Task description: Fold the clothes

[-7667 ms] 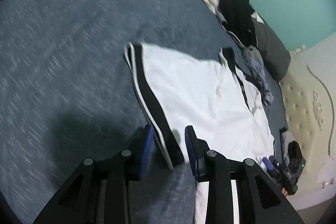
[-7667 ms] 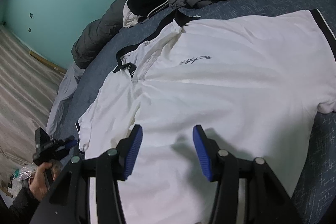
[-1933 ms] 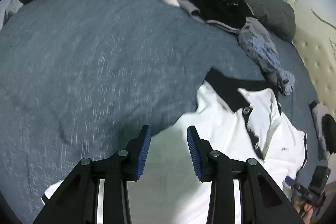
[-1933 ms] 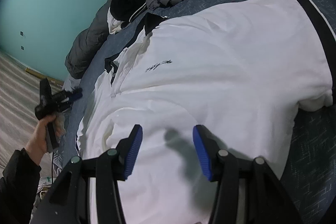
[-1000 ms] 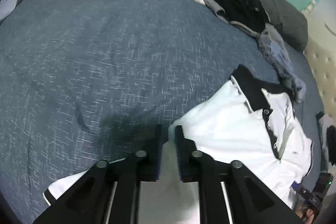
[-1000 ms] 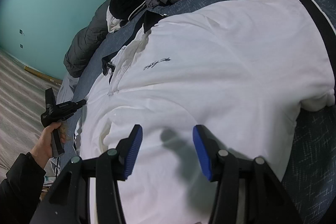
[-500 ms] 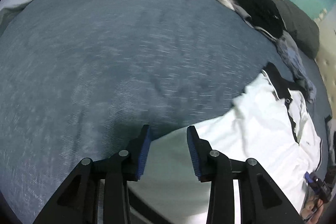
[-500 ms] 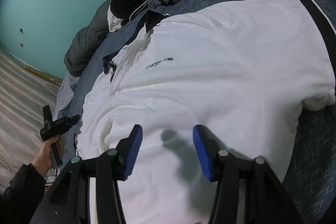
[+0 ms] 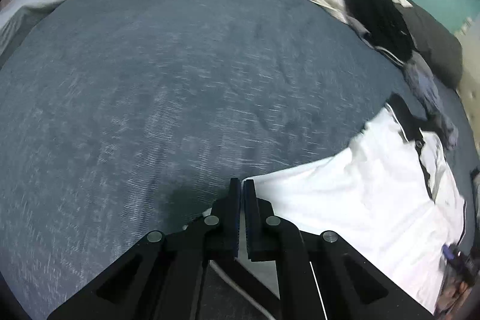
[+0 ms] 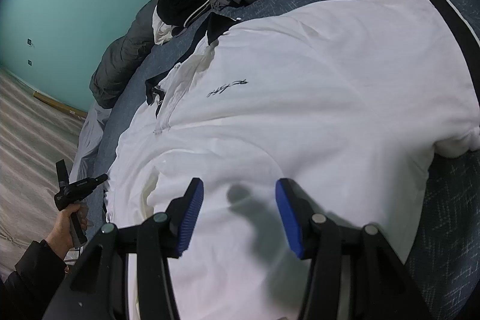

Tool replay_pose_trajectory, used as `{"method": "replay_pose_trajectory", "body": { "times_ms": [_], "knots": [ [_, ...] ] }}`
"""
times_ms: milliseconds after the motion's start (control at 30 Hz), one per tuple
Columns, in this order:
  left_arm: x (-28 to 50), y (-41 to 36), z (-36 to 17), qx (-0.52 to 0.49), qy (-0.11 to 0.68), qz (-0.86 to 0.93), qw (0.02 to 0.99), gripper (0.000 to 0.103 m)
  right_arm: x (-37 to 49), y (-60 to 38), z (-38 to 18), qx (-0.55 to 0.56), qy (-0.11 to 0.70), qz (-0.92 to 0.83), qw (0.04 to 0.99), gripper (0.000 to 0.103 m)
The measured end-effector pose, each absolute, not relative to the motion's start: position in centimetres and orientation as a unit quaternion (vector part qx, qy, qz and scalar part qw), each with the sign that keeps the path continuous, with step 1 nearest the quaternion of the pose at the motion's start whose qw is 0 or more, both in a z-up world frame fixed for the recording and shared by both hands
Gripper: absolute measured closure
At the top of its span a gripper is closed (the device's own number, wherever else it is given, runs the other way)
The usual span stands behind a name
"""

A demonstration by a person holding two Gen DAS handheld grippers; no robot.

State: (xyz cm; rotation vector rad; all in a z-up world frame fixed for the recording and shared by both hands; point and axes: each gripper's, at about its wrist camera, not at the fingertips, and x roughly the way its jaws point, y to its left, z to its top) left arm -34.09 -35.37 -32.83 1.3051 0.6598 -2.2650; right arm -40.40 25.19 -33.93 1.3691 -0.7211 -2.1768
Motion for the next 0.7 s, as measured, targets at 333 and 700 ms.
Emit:
{"method": "replay_pose_trajectory", "body": {
  "times_ms": [333,700],
  "knots": [
    [-32.1,-35.8,-33.8,0.456,0.296,-0.81,0.22,0.097,-40.4,25.3,-33.7,0.497,-0.265,-0.792,0.236,0.052],
    [-28.7,-36.1,-34.0,0.432,0.325,-0.815,0.208,0.082,-40.2,25.0,-33.5,0.497,-0.262,-0.792,0.239,0.052]
  ]
}}
